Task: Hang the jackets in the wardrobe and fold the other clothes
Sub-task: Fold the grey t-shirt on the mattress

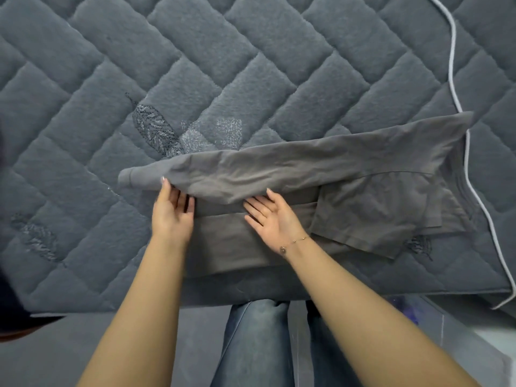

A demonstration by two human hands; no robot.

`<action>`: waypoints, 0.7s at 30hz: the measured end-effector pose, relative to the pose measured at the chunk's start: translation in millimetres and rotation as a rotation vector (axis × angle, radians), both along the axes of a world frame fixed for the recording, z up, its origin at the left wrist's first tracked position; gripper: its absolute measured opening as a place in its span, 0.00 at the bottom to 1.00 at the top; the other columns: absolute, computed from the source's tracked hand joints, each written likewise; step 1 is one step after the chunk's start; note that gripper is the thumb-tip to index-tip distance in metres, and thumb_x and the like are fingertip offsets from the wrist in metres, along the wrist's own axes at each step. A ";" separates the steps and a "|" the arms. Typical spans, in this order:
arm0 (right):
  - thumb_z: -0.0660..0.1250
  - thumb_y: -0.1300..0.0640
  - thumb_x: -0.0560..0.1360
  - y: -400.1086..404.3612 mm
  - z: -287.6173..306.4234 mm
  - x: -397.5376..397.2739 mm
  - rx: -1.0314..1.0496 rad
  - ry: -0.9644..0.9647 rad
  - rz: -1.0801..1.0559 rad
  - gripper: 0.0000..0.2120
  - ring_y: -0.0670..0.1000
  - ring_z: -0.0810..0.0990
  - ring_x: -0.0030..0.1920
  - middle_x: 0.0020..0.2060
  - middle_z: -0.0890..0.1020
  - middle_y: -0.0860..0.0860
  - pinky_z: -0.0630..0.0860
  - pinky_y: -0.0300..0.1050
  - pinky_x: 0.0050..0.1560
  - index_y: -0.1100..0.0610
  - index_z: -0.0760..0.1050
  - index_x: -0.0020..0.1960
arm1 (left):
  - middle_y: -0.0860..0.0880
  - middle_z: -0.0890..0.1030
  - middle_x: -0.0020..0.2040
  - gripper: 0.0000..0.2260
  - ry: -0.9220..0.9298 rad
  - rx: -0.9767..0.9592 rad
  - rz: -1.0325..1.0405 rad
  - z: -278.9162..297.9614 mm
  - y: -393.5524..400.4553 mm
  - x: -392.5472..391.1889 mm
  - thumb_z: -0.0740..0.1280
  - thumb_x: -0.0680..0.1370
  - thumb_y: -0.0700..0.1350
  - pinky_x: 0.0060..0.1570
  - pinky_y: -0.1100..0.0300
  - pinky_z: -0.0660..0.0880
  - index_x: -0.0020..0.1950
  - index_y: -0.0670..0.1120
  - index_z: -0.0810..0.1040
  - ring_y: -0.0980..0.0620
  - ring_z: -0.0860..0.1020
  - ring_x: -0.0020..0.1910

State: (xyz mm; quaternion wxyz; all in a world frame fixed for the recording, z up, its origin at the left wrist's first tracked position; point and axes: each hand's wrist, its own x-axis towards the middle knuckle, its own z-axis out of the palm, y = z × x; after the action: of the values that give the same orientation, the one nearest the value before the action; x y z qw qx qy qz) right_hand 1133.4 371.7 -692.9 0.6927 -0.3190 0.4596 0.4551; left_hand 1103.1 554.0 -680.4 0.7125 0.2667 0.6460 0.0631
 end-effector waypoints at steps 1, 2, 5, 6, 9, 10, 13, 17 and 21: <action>0.61 0.49 0.80 8.5 -3.6 0.4 0.041 0.025 -0.096 0.15 0.55 0.72 0.69 0.63 0.77 0.55 0.67 0.52 0.68 0.58 0.73 0.61 | 0.57 0.82 0.42 0.09 0.002 0.008 0.013 1.2 4.8 7.3 0.65 0.80 0.52 0.51 0.65 0.74 0.57 0.50 0.75 0.60 0.77 0.46; 0.63 0.48 0.79 15.8 -6.6 1.5 0.066 0.046 -0.162 0.15 0.54 0.71 0.70 0.61 0.78 0.54 0.65 0.53 0.69 0.56 0.74 0.59 | 0.57 0.82 0.37 0.08 0.001 0.015 0.029 2.1 10.0 13.4 0.67 0.79 0.52 0.47 0.66 0.75 0.54 0.49 0.76 0.60 0.78 0.43; 0.67 0.45 0.74 28.4 -7.2 12.3 0.110 0.072 -0.316 0.18 0.54 0.74 0.66 0.62 0.77 0.53 0.65 0.55 0.67 0.54 0.75 0.58 | 0.49 0.84 0.47 0.09 -0.083 -0.038 0.123 6.3 25.4 25.8 0.70 0.77 0.50 0.56 0.59 0.78 0.51 0.46 0.79 0.51 0.82 0.53; 0.69 0.46 0.72 28.2 -6.4 17.3 0.120 0.073 -0.403 0.19 0.54 0.75 0.65 0.64 0.77 0.54 0.67 0.55 0.66 0.54 0.75 0.58 | 0.46 0.83 0.53 0.12 -0.106 -0.079 0.146 7.6 30.5 26.4 0.70 0.77 0.49 0.61 0.55 0.76 0.56 0.44 0.79 0.48 0.81 0.57; 0.72 0.49 0.69 14.7 -0.5 33.4 0.125 0.026 -0.677 0.19 0.55 0.76 0.65 0.64 0.78 0.53 0.68 0.54 0.68 0.52 0.77 0.58 | 0.44 0.80 0.63 0.18 -0.122 -0.153 0.245 7.4 42.5 18.1 0.68 0.78 0.46 0.63 0.54 0.74 0.66 0.40 0.76 0.47 0.79 0.62; 0.72 0.50 0.70 6.5 1.7 37.2 0.122 0.007 -0.746 0.17 0.55 0.76 0.64 0.63 0.79 0.53 0.69 0.54 0.68 0.53 0.77 0.57 | 0.44 0.79 0.64 0.18 -0.141 -0.172 0.272 6.0 45.2 13.9 0.67 0.79 0.45 0.62 0.55 0.75 0.68 0.40 0.75 0.47 0.78 0.63; 0.71 0.52 0.73 -22.0 6.0 44.6 0.105 -0.029 -0.854 0.10 0.55 0.78 0.61 0.59 0.81 0.53 0.72 0.55 0.63 0.56 0.79 0.52 | 0.43 0.77 0.67 0.19 -0.186 -0.224 0.266 2.4 47.1 3.3 0.64 0.80 0.46 0.63 0.55 0.73 0.69 0.41 0.74 0.47 0.76 0.66; 0.71 0.57 0.73 -48.4 14.7 51.5 -0.012 -0.059 -0.820 0.07 0.54 0.77 0.64 0.61 0.80 0.51 0.68 0.56 0.69 0.56 0.79 0.50 | 0.43 0.77 0.67 0.18 -0.216 -0.222 0.325 -4.2 45.3 -9.3 0.64 0.81 0.49 0.60 0.52 0.73 0.68 0.41 0.74 0.47 0.74 0.67; 0.70 0.65 0.70 -62.1 19.8 43.8 -0.100 -0.090 -0.767 0.05 0.57 0.81 0.58 0.50 0.85 0.56 0.72 0.57 0.65 0.59 0.82 0.45 | 0.47 0.76 0.69 0.19 -0.243 -0.192 0.413 -7.7 39.2 -23.4 0.63 0.81 0.51 0.60 0.55 0.72 0.71 0.44 0.73 0.51 0.73 0.68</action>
State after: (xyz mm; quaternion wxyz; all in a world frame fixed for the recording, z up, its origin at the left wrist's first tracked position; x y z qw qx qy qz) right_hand 1177.3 309.5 -673.1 0.8155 -0.1769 0.5365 0.1255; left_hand 1079.7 593.2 -688.1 0.7789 0.0508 0.5993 0.1775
